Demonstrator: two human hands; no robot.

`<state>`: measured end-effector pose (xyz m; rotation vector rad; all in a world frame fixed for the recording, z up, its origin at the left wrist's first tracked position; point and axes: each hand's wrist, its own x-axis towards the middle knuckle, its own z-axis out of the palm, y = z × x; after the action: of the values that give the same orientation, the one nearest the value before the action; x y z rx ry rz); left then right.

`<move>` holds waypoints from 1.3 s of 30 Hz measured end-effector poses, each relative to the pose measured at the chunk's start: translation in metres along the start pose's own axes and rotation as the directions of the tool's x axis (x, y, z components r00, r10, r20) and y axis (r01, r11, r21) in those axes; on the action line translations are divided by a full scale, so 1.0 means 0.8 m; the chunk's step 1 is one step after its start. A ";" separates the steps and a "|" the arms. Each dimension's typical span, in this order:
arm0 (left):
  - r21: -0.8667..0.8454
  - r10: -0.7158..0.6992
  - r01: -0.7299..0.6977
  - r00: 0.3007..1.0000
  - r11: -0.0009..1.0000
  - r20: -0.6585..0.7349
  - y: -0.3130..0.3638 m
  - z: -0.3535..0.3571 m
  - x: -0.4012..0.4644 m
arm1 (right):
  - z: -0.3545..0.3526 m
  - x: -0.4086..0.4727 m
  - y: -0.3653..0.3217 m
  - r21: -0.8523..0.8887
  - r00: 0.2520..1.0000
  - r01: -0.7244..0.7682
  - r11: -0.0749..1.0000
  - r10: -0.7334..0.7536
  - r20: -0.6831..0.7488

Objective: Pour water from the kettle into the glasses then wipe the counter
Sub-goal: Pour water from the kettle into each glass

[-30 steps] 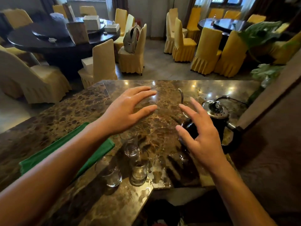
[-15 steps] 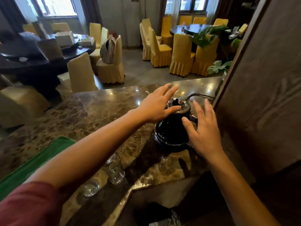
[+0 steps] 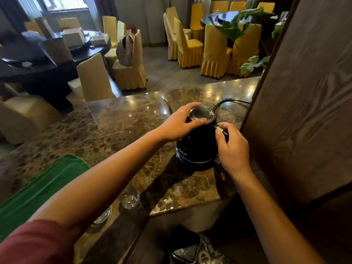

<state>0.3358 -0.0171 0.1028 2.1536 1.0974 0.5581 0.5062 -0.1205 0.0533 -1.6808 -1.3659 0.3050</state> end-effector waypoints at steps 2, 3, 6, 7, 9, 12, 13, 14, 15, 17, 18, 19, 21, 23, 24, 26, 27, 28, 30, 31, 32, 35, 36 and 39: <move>-0.151 -0.043 0.037 0.998 0.988 -0.039 0.000 0.007 -0.001 | -0.002 0.003 0.005 0.086 0.998 -0.059 0.995 0.060 -0.007; -0.191 -0.063 0.050 0.996 0.980 -0.062 -0.001 0.012 -0.001 | -0.002 0.005 0.008 0.129 0.994 -0.110 0.986 0.111 -0.002; -0.283 -0.113 0.083 0.989 0.955 -0.091 -0.005 0.022 -0.004 | 0.004 0.008 0.017 0.248 0.970 -0.243 0.938 0.238 0.051; -0.314 -0.126 0.089 0.987 0.945 -0.100 -0.005 0.025 -0.005 | 0.006 0.008 0.017 0.266 0.966 -0.257 0.929 0.254 0.047; -0.352 -0.146 0.099 0.983 0.931 -0.110 -0.002 0.029 -0.007 | 0.011 0.008 0.017 0.311 0.966 -0.252 0.916 0.257 0.027; -0.348 -0.148 0.089 0.978 0.933 -0.146 -0.005 0.036 -0.008 | 0.018 0.007 0.018 0.352 0.966 -0.228 0.908 0.256 -0.033; -0.340 -0.147 0.086 0.976 0.936 -0.159 -0.006 0.038 -0.009 | 0.020 0.007 0.018 0.386 0.963 -0.230 0.893 0.267 -0.044; -0.337 -0.150 0.085 0.974 0.938 -0.172 -0.008 0.041 -0.009 | 0.021 0.006 0.018 0.432 0.959 -0.235 0.871 0.279 -0.042; -0.340 -0.155 0.083 0.970 0.937 -0.190 -0.009 0.044 -0.010 | 0.020 0.006 0.019 0.467 0.957 -0.246 0.850 0.290 -0.025; -0.347 -0.166 0.075 0.956 0.935 -0.241 -0.009 0.053 -0.011 | 0.017 0.007 0.022 0.474 0.956 -0.273 0.837 0.292 0.034; -0.349 -0.168 0.067 0.949 0.935 -0.268 -0.008 0.058 -0.010 | 0.015 0.009 0.024 0.447 0.956 -0.284 0.848 0.287 0.063; -0.360 -0.174 0.062 0.942 0.931 -0.288 -0.007 0.062 -0.010 | 0.014 0.011 0.025 0.409 0.959 -0.280 0.869 0.273 0.076; -0.396 -0.201 0.061 0.926 0.916 -0.321 -0.005 0.070 -0.008 | 0.014 0.012 0.028 0.344 0.978 -0.207 0.916 0.207 0.037; -0.401 -0.219 0.067 0.912 0.914 -0.347 -0.002 0.073 -0.008 | 0.019 0.011 0.029 0.320 0.989 -0.130 0.938 0.145 -0.025; -0.390 -0.220 0.072 0.911 0.918 -0.350 -0.001 0.073 -0.009 | 0.021 0.010 0.029 0.315 0.991 -0.105 0.943 0.127 -0.050; -0.366 -0.221 0.088 0.915 0.926 -0.339 0.000 0.069 -0.010 | 0.025 0.010 0.028 0.319 0.990 -0.089 0.944 0.119 -0.074; -0.360 -0.223 0.098 0.919 0.928 -0.326 0.001 0.066 -0.011 | 0.025 0.012 0.029 0.340 0.989 -0.101 0.935 0.130 -0.065; -0.359 -0.227 0.106 0.922 0.927 -0.313 0.002 0.063 -0.012 | 0.023 0.014 0.031 0.372 0.989 -0.119 0.921 0.144 -0.042; -0.378 -0.230 0.109 0.928 0.920 -0.293 0.006 0.058 -0.015 | 0.021 0.020 0.032 0.437 0.989 -0.137 0.889 0.147 0.011; -0.384 -0.234 0.112 0.928 0.916 -0.289 0.009 0.056 -0.016 | 0.021 0.021 0.031 0.444 0.990 -0.130 0.887 0.140 0.010; -0.388 -0.240 0.115 0.927 0.914 -0.289 0.010 0.054 -0.016 | 0.022 0.021 0.029 0.436 0.991 -0.116 0.892 0.133 -0.008; -0.407 -0.255 0.117 0.919 0.906 -0.302 0.015 0.047 -0.021 | 0.022 0.018 0.018 0.397 0.992 -0.064 0.916 0.101 -0.073; -0.403 -0.252 0.114 0.917 0.908 -0.310 0.016 0.044 -0.024 | 0.021 0.016 0.015 0.394 0.993 -0.041 0.918 0.082 -0.087; -0.393 -0.216 0.070 0.915 0.917 -0.340 0.025 0.032 -0.038 | 0.012 0.014 0.001 0.406 0.993 0.025 0.914 0.023 -0.112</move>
<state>0.3455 -0.0598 0.0966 1.6535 1.2247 1.0538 0.5043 -0.1060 0.0516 -1.3276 -1.1256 0.4527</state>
